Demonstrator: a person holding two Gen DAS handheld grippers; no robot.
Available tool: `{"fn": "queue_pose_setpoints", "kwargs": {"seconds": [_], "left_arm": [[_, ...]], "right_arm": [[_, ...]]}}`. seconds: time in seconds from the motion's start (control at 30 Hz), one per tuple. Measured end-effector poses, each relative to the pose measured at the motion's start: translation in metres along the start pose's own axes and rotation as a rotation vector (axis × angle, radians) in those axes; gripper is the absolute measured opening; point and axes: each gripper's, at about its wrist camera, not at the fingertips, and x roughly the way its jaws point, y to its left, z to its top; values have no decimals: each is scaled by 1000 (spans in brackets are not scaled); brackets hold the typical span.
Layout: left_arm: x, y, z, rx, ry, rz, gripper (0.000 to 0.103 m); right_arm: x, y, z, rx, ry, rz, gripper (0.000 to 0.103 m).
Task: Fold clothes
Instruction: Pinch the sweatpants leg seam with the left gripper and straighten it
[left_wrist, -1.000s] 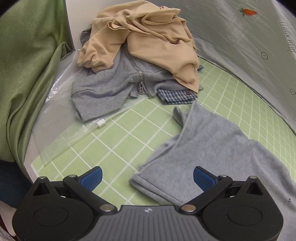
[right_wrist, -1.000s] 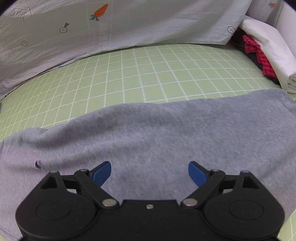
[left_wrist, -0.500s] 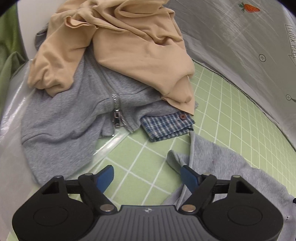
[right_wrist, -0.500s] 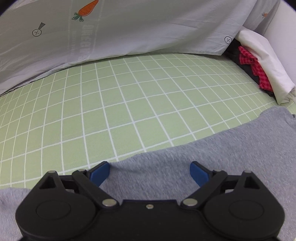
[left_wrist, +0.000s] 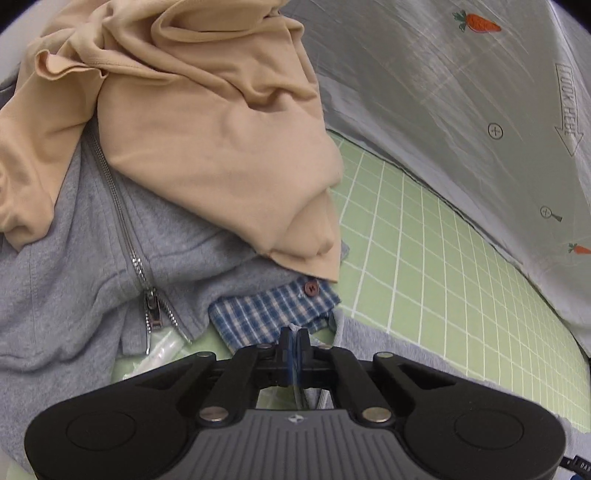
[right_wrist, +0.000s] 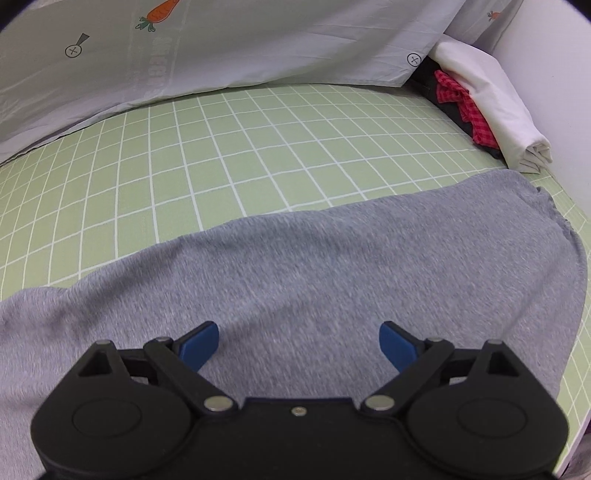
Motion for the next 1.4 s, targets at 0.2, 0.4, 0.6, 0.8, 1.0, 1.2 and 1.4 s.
{"fn": "queue_pose_setpoints", "kwargs": {"seconds": [0.2, 0.4, 0.6, 0.8, 1.0, 1.2, 1.4], "left_arm": [[-6, -4, -1, 20, -1, 67, 24], [-41, 11, -49, -34, 84, 76, 25], [-68, 14, -105, -19, 115, 115, 25], [-79, 5, -134, 25, 107, 96, 24], [-87, -1, -145, 44, 66, 129, 1], [-123, 13, -148, -26, -9, 102, 1], [-125, 34, -170, -108, 53, 120, 5]], "right_arm": [[-9, -6, -10, 12, 2, 16, 94], [-21, -10, -26, 19, 3, 49, 95], [-30, -7, -48, -16, 6, 89, 95], [-47, -10, -71, -69, -6, 125, 95], [-62, -17, -90, -118, -16, 139, 95], [-71, -19, -106, -160, -13, 153, 95], [-69, -25, -110, -152, 3, 159, 95]]}}
